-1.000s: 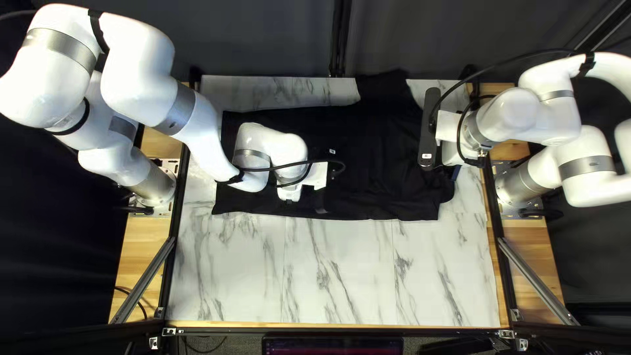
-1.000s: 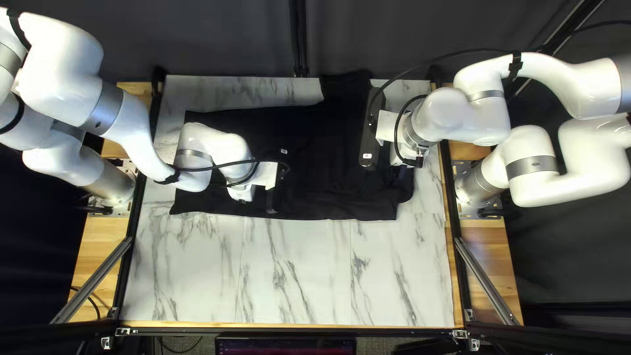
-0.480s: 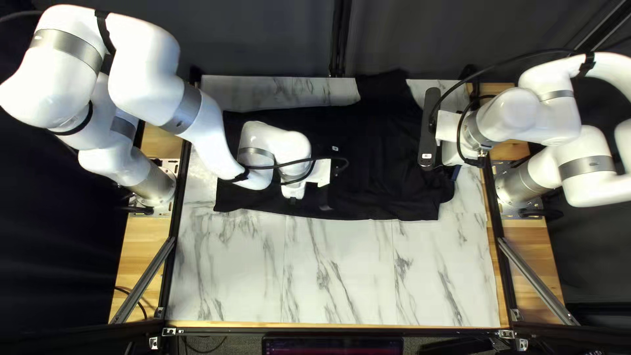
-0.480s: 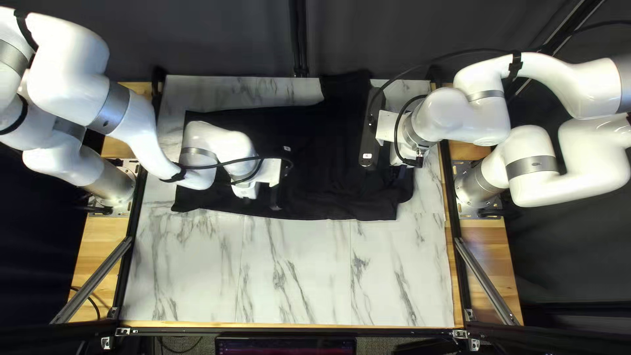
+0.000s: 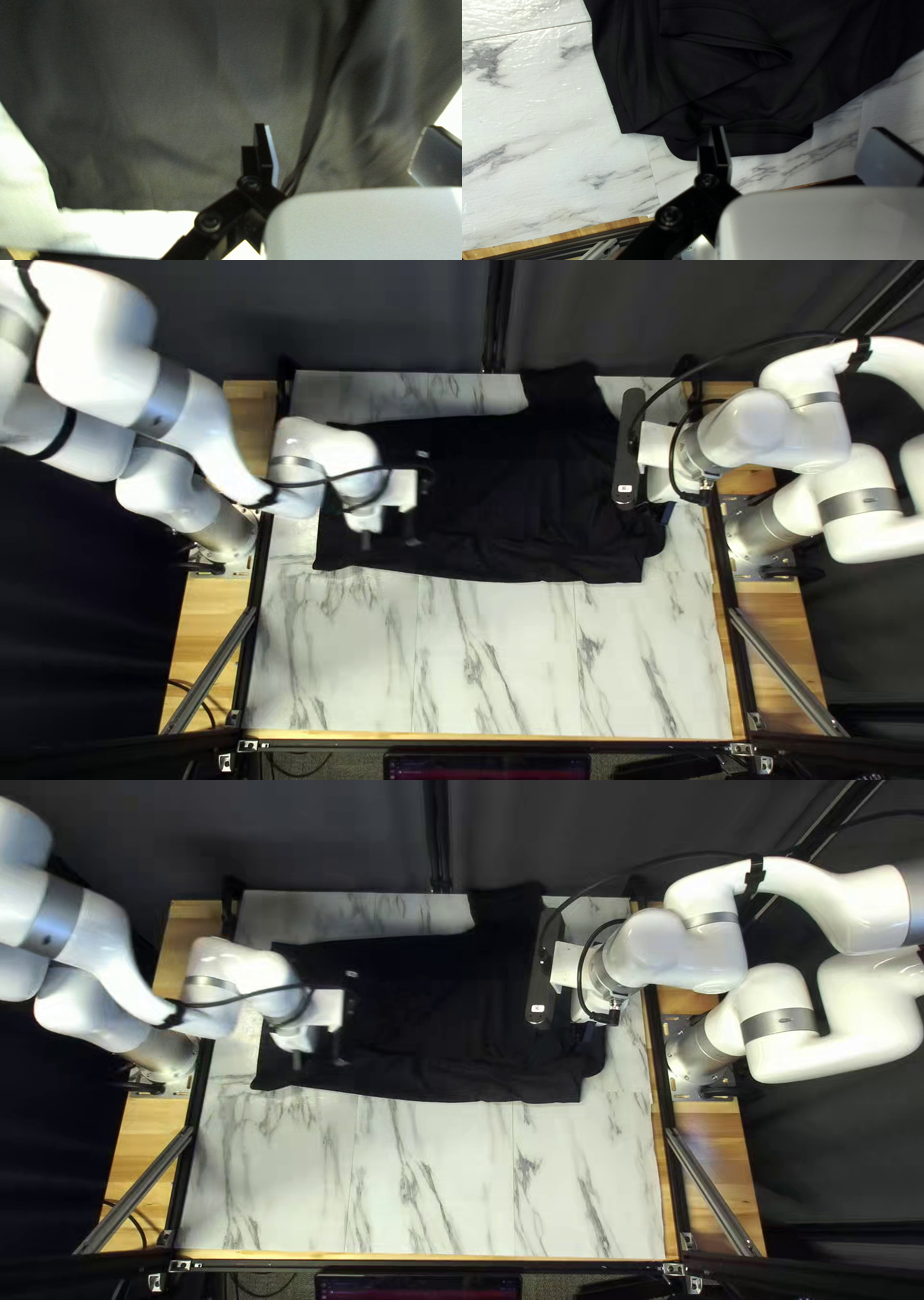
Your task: Fold t-shirt
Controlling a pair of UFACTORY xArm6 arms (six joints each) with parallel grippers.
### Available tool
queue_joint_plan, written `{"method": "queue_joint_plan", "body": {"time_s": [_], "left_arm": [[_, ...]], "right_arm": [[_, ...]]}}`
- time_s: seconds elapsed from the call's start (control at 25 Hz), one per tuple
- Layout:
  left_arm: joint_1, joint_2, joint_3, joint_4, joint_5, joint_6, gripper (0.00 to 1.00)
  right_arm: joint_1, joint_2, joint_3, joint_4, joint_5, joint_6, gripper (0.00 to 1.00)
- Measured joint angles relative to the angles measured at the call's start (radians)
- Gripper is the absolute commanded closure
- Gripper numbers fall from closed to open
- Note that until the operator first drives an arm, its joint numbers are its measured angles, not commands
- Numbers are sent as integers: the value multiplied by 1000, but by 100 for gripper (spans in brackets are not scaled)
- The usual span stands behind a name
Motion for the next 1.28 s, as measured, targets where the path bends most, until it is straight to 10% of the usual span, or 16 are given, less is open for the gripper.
{"method": "queue_joint_plan", "body": {"time_s": [0.2, 0.24, 0.32, 0.4, 1.28], "left_arm": [[-25, 31, 19, -7, -23, -48, 0], [-35, 32, 20, -8, -21, -62, 16], [-56, 32, 21, -8, -14, -90, 92], [-72, 39, 21, -6, -12, -114, 100], [-281, -141, -43, 30, 282, -320, 100]], "right_arm": [[0, 0, 0, 0, 0, 0, 0], [0, 0, 0, 0, 0, 0, 0], [0, 0, 0, 0, 0, 0, 0], [0, 0, 0, 0, 0, 0, 0], [0, 0, 0, 0, 0, 0, 0]]}}
